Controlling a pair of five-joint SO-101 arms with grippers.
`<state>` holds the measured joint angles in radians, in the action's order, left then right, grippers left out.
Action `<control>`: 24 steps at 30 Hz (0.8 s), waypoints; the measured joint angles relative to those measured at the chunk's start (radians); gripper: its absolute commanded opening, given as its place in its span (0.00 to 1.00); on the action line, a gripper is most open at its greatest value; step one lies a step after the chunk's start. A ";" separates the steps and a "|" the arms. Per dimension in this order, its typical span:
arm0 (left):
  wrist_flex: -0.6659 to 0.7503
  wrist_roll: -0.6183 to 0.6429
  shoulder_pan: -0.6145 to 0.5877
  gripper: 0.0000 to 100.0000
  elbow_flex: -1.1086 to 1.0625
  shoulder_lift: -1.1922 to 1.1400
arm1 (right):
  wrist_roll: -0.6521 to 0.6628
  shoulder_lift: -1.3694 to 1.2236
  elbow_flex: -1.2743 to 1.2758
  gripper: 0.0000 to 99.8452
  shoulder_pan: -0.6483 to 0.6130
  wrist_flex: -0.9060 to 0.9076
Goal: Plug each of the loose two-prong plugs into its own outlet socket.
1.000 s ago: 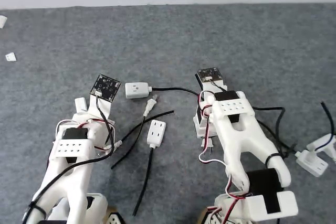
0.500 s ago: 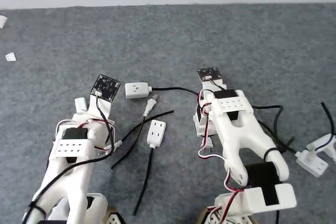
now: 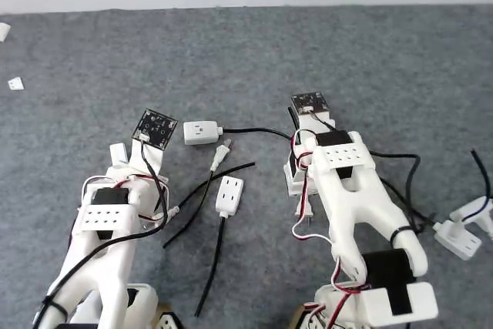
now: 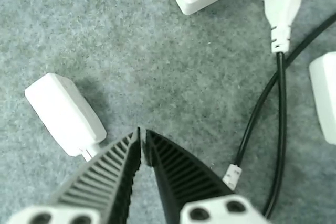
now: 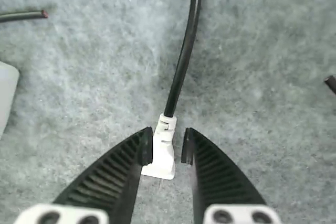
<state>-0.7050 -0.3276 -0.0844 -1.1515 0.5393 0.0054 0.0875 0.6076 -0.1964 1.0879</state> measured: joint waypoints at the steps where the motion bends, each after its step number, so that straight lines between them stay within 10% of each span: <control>1: 0.000 0.000 0.000 0.01 0.000 0.000 | -0.003 0.000 0.000 0.11 0.000 0.000; 24: 0.000 0.000 0.000 0.01 0.000 0.000 | -0.035 -0.081 0.000 0.09 0.000 -0.066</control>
<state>-0.7050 -0.3276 -0.0844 -1.1515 0.5393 -0.0299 0.0061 0.6076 -0.1964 1.0219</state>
